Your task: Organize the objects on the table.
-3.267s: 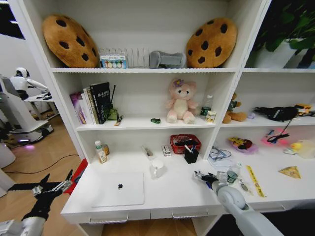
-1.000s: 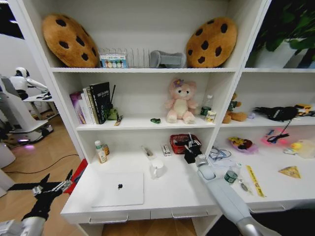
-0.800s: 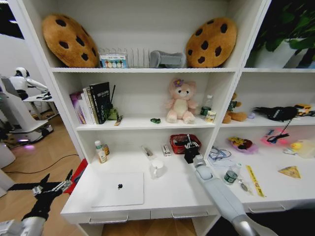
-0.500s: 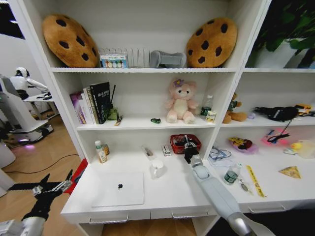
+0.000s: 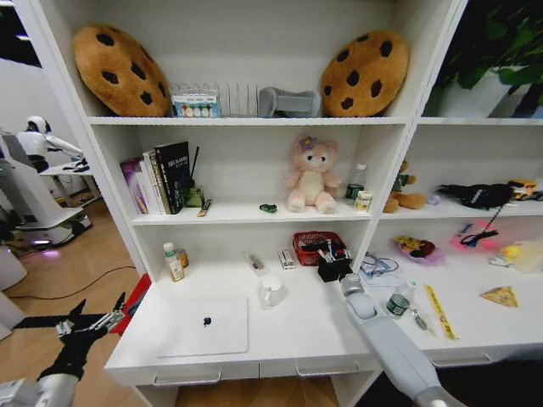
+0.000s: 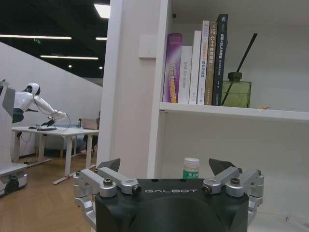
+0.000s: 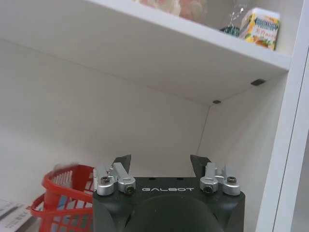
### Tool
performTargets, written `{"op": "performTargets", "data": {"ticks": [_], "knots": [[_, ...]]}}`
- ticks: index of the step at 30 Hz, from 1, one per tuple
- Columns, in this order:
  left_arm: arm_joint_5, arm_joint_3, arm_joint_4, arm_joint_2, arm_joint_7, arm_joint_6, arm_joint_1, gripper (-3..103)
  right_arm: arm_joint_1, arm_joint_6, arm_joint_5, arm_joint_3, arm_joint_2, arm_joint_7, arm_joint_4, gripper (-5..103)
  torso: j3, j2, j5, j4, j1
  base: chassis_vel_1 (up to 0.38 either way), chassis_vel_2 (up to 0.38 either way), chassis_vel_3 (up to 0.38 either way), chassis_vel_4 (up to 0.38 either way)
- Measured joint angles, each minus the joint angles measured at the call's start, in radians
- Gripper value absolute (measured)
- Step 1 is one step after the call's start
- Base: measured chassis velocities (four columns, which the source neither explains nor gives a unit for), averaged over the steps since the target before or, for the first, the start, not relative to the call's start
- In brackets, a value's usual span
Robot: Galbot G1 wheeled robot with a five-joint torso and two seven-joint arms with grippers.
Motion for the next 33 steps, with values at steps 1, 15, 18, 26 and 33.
{"op": "performTargets", "data": {"ticks": [1,15,18,26,33], "knots": [[0.0,0.0,0.0,0.0,0.0,0.0,0.0,100,-0.032,-0.013,0.007,0.01,-0.012,0.002,0.051,77,0.0,0.0,-0.0001,-0.0001,0.0,0.0,0.0,0.0,0.0],[0.0,0.0,0.0,0.0,0.0,0.0,0.0,100,-0.463,-0.119,0.122,0.229,-0.078,0.04,0.543,100,0.0,0.0,0.0,-0.0008,0.0,0.0,0.0,0.0,0.0],[0.0,0.0,0.0,0.0,0.0,0.0,0.0,100,-0.672,-0.103,0.132,0.362,-0.057,0.017,0.707,100,0.0,0.0,-0.0001,-0.0001,0.0,0.0,0.0,0.0,0.0],[0.0,0.0,0.0,0.0,0.0,0.0,0.0,100,-0.969,-0.037,0.159,0.549,0.021,-0.024,0.893,100,0.0,0.0,-0.0002,-0.0002,0.0,0.0,0.0,0.0,0.0],[0.0,0.0,0.0,0.0,0.0,0.0,0.0,100,-1.07,-0.016,0.159,0.615,0.091,-0.026,0.957,100,0.0,0.0,-0.0002,-0.0004,0.0,0.0,0.0,0.0,0.0]]}}
